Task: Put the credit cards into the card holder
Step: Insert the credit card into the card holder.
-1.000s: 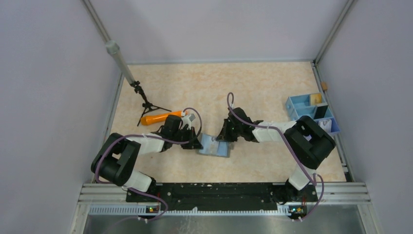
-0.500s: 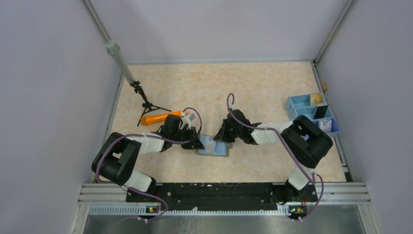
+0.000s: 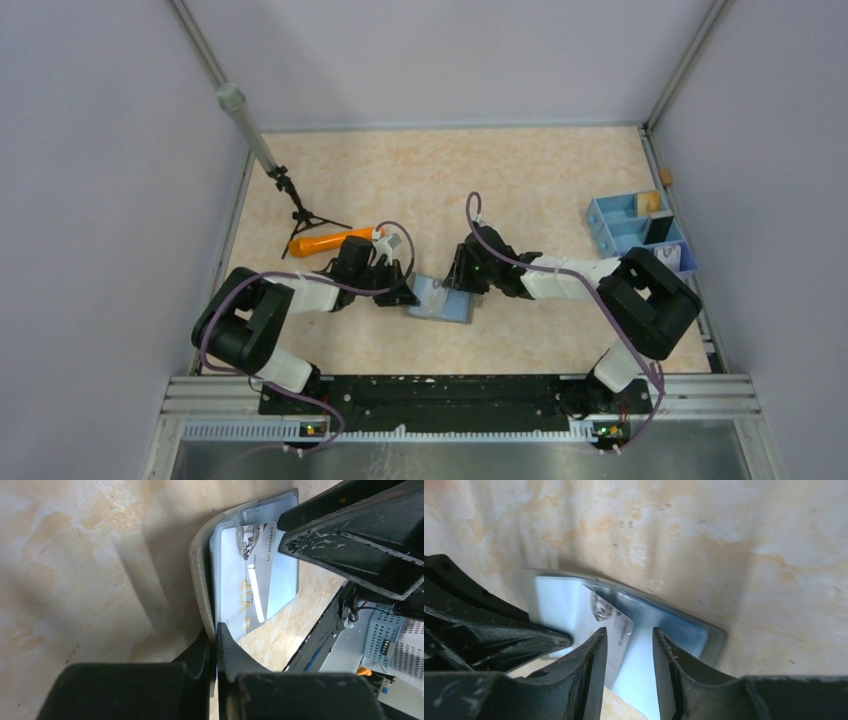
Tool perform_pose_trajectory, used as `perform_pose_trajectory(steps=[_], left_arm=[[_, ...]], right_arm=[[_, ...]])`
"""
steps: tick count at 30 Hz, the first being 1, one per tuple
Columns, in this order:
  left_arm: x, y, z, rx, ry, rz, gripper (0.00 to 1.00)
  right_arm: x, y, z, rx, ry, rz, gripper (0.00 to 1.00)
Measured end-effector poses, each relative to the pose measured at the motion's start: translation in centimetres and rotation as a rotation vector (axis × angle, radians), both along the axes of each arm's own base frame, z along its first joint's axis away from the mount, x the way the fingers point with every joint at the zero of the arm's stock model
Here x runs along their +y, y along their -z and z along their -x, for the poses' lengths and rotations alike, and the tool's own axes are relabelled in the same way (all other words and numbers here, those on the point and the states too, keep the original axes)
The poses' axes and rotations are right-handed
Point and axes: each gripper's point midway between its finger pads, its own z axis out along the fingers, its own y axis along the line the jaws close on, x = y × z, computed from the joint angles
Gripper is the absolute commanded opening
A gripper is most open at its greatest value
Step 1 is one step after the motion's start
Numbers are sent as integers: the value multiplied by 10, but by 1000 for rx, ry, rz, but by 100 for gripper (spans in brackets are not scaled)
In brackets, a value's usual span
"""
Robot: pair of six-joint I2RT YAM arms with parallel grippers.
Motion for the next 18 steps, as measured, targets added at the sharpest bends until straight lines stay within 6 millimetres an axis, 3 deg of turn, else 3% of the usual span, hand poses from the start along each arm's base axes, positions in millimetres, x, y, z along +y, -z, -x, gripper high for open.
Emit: perform_pose_trajectory(steps=[4,9,18], left_arm=[[0,1,0,12,-7,3,0],[0,1,0,13,-8,3,4],[-1,0,1,16,-7,10,29]], right_arm=[[-18,-2,0,-27,20,92,41],[-31,-6,7,-34,24,158,36],[-12,-12,33,-17,-36,134,36]])
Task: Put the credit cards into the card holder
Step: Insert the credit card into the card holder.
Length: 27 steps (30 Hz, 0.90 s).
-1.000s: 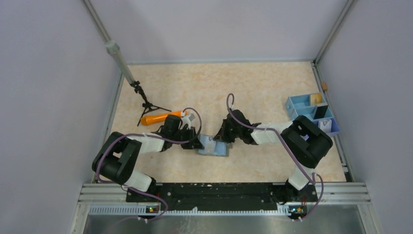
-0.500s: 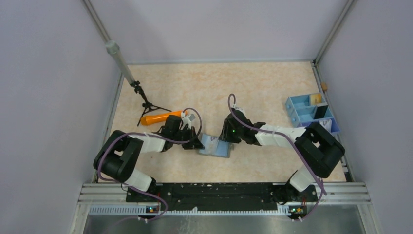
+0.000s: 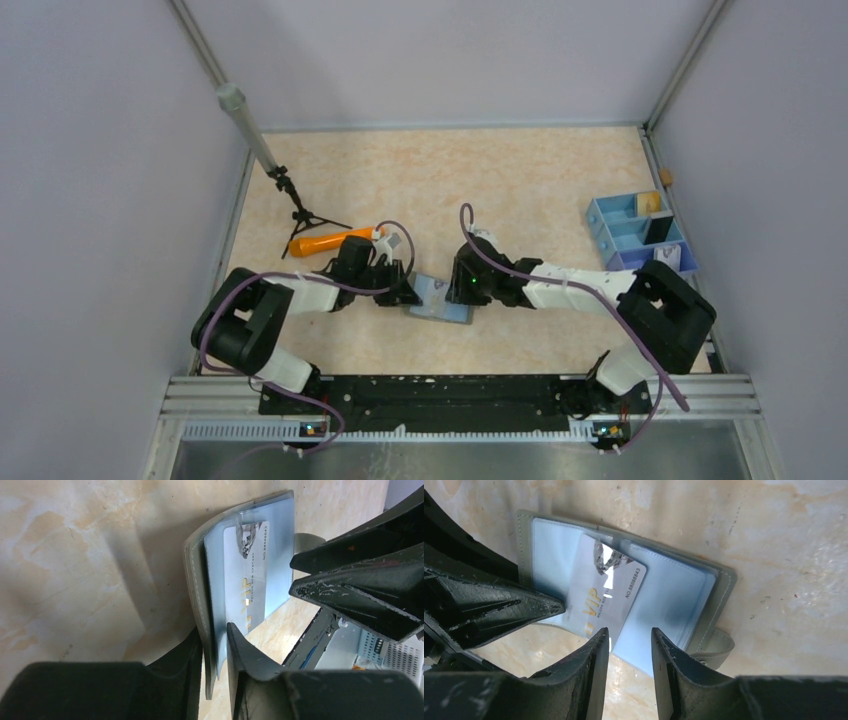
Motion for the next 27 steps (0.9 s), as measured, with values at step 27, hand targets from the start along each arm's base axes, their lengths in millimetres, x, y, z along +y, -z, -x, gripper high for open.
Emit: perform_pose_trajectory(steps=[27], left_arm=[[3,-7,-6,-48,-3,-33,40]], right_arm=[[36,15,-7,33,0,-79,28]])
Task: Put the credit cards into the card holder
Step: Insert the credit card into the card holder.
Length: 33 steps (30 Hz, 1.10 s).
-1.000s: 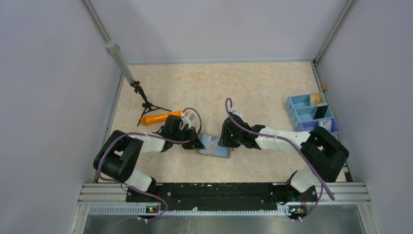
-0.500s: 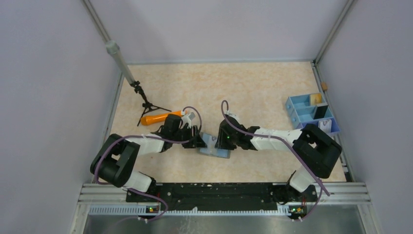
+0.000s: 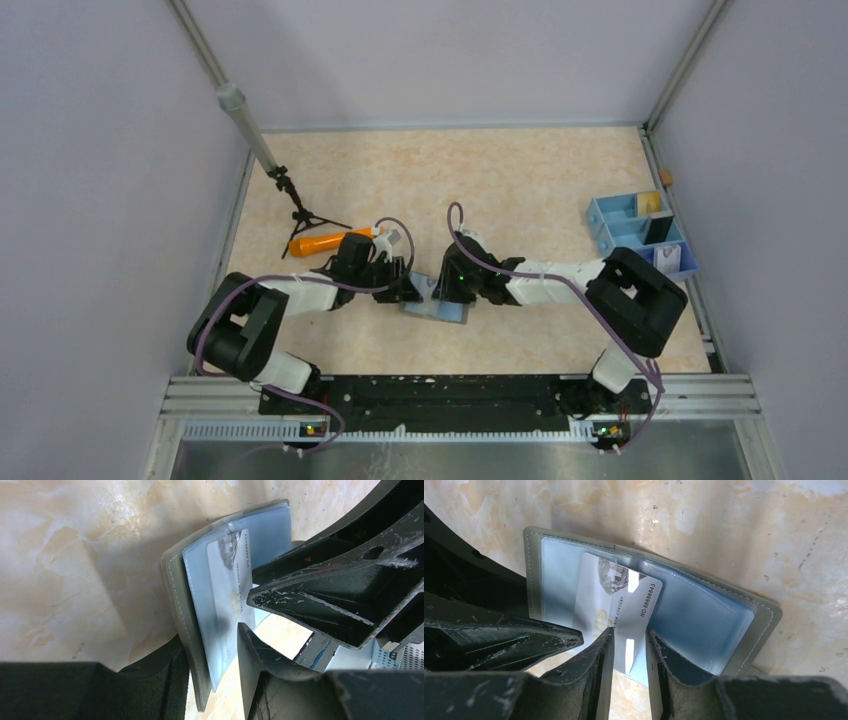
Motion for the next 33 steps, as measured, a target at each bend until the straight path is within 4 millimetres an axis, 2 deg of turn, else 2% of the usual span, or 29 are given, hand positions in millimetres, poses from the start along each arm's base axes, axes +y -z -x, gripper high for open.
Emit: perform_pose_trajectory(steps=[15,21,26,29,33], left_arm=[[-4,1,0,9,16,21,35],[-4,3,1,18,15,20,15],[-6,-1,0,22,13,38,0],[-8,-2,0,26,11,49,0],[-9,-3,2,32,7,67,0]], right_arm=[[25,-11,-7,-19,-18,-119,26],[30,-15,-9,-27,-13,-146,26],[20,-7,-9,-16,20,-98,28],[9,0,-6,-4,51,-70,33],[-4,-3,0,-8,83,-82,37]])
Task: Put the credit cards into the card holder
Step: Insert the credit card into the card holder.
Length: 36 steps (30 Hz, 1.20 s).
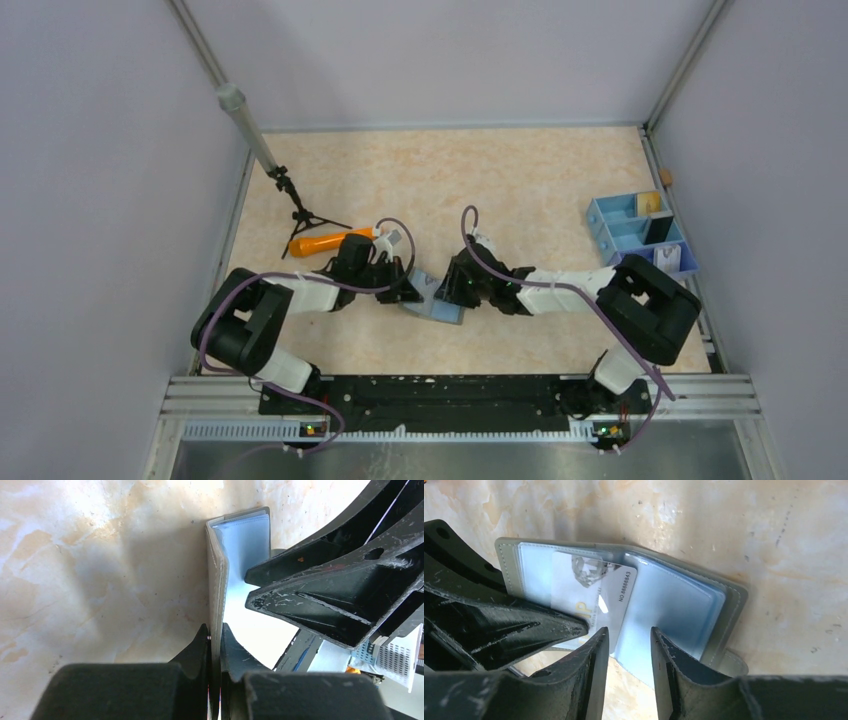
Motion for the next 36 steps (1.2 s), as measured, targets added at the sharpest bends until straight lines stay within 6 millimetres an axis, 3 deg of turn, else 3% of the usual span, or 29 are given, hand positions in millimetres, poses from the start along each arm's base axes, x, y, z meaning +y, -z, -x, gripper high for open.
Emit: perform_pose_trajectory(steps=[4,19,31,36], left_arm=[[-1,-1,2,7,-4,19,0],[-6,-6,20,37,24,112,0],[-7,-18,23,35,14,171,0],[-7,-19,22,36,13,173,17]], right_arm=[[-4,-1,4,-10,12,-32,38],[9,-4,5,-11,11,-142,43],[18,-13,5,-20,-6,-205,41],[19,-14,5,-15,-7,-213,40]])
